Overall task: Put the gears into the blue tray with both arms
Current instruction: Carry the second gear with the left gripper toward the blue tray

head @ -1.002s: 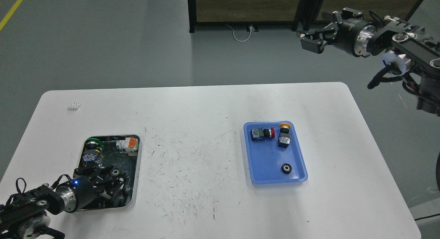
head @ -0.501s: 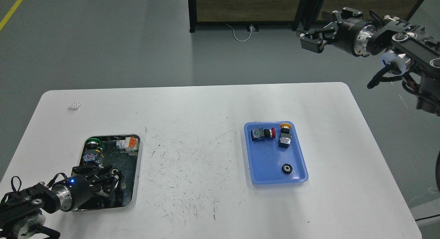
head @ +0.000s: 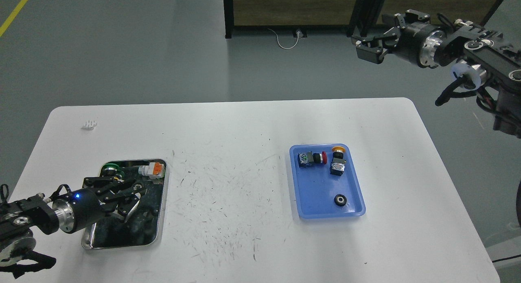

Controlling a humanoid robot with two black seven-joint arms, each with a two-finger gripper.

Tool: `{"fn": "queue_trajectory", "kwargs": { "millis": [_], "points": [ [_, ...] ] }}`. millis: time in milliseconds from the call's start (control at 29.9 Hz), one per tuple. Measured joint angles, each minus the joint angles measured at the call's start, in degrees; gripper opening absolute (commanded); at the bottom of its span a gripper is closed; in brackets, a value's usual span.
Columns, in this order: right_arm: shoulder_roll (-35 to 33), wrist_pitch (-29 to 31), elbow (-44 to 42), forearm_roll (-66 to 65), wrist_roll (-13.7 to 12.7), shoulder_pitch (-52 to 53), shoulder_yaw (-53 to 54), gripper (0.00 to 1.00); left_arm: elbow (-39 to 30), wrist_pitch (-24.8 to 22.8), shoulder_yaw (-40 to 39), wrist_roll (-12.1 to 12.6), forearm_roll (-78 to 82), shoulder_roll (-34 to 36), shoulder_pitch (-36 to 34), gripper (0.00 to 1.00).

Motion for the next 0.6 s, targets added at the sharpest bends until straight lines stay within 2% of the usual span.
{"fn": "queue_trajectory", "kwargs": {
  "millis": [167,301,601],
  "points": [
    [-0.1,0.0,-0.6,-0.1,0.0,-0.4,-0.4,0.97,-2.2,-1.3,0.9,3.1,1.5,-2.6,-5.0,0.28],
    [-0.4,0.0,-0.8,-0.1,0.0,-1.1,-0.5,0.97,-1.9,-1.5,4.1,4.1,2.0,-7.9,-8.5,0.28],
    [-1.7,0.0,-1.3,-0.1,0.0,-1.5,-0.6,0.97,5.5,0.4,14.0,4.7,2.6,-26.9,-13.2,0.28]
  ]
}}
